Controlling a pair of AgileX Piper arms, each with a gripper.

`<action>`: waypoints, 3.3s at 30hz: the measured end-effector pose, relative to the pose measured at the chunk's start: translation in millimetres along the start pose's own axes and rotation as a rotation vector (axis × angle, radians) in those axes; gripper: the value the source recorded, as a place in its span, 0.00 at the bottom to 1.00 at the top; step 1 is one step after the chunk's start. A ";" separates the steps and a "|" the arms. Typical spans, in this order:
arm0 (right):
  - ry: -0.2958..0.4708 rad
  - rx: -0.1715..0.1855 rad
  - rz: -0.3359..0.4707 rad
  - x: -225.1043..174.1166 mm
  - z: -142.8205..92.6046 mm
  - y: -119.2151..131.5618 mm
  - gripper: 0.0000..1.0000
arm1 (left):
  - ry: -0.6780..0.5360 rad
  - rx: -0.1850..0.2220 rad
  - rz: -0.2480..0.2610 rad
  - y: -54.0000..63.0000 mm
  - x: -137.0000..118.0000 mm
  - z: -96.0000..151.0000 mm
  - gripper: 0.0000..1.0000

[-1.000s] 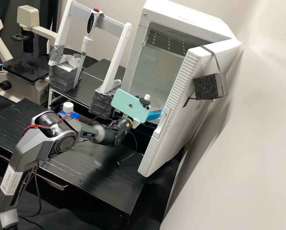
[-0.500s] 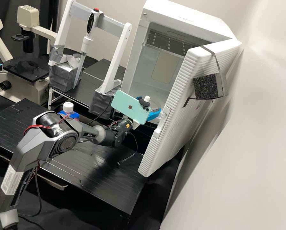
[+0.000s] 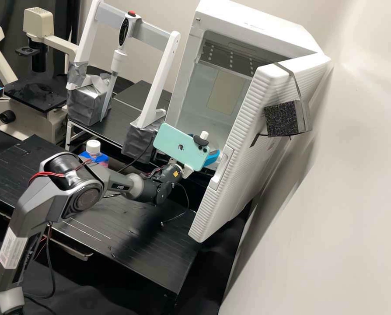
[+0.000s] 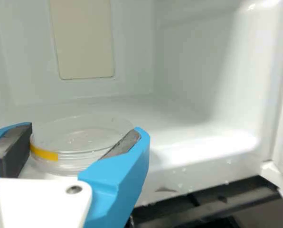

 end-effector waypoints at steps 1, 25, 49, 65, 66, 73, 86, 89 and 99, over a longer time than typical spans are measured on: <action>-0.004 -0.001 0.007 -2.6 0.6 3.5 0.00 | 0.000 0.000 0.000 0.0 0.0 0.0 1.00; 0.126 0.051 0.171 -113.5 4.0 27.6 0.00 | 0.000 0.000 0.000 0.0 0.0 0.0 1.00; 0.558 0.041 -0.407 -198.5 -108.6 -123.0 0.00 | 0.000 0.000 0.000 0.0 0.0 0.0 1.00; 0.733 -0.070 -0.537 -174.6 -202.4 -175.9 0.00 | 0.000 0.000 0.000 0.0 0.0 0.0 1.00; 0.742 -0.075 -0.544 -171.0 -208.9 -179.4 0.00 | 0.000 0.000 0.000 0.0 0.0 0.0 1.00; 0.738 -0.054 -0.614 -145.8 -234.2 -206.0 0.00 | 0.000 0.000 0.000 0.0 0.0 0.0 1.00; 0.665 -0.003 -0.703 -103.1 -257.2 -260.3 0.00 | 0.000 0.000 0.000 0.0 0.0 0.0 1.00; 0.637 -0.005 -0.717 -95.6 -257.2 -269.6 0.00 | 0.000 0.000 0.000 0.0 0.0 0.0 1.00; 0.600 0.004 -0.722 -79.6 -267.3 -291.2 0.00 | 0.000 0.000 0.000 0.0 0.0 0.0 1.00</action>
